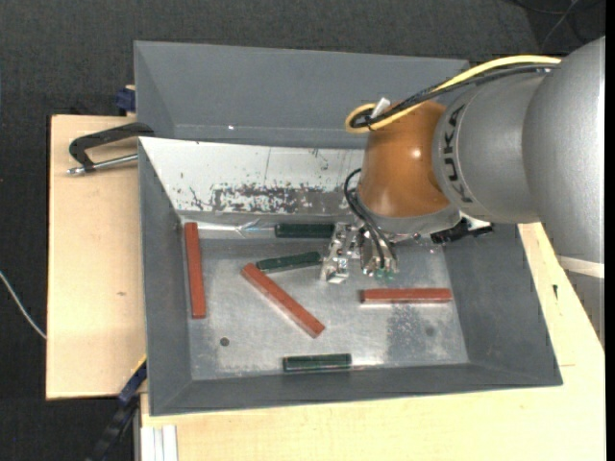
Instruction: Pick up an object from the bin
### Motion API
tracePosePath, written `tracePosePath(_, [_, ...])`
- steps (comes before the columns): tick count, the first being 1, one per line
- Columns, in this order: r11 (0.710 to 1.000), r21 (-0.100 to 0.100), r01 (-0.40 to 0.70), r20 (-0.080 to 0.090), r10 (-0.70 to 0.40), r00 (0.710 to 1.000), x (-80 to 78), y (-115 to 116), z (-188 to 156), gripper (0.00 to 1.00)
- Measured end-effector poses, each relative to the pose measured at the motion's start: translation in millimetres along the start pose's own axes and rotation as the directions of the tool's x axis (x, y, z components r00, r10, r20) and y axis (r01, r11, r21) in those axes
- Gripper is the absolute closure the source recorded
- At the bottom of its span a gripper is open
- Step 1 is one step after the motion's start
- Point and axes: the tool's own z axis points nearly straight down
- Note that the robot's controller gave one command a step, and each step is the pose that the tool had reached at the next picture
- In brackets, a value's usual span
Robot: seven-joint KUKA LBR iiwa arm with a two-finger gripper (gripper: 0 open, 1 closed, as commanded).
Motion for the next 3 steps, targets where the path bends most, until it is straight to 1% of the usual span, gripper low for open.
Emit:
tracePosePath(1, [1.0,0.0,0.014,0.001,-0.014,1.0,5.0,6,-51,1.0])
tracePosePath(2, [1.0,0.0,0.031,0.004,-0.031,0.999,0.6,14,-111,1.0])
tracePosePath(3, [1.0,0.001,0.005,-0.004,-0.005,1.0,0.9,23,-45,0.0])
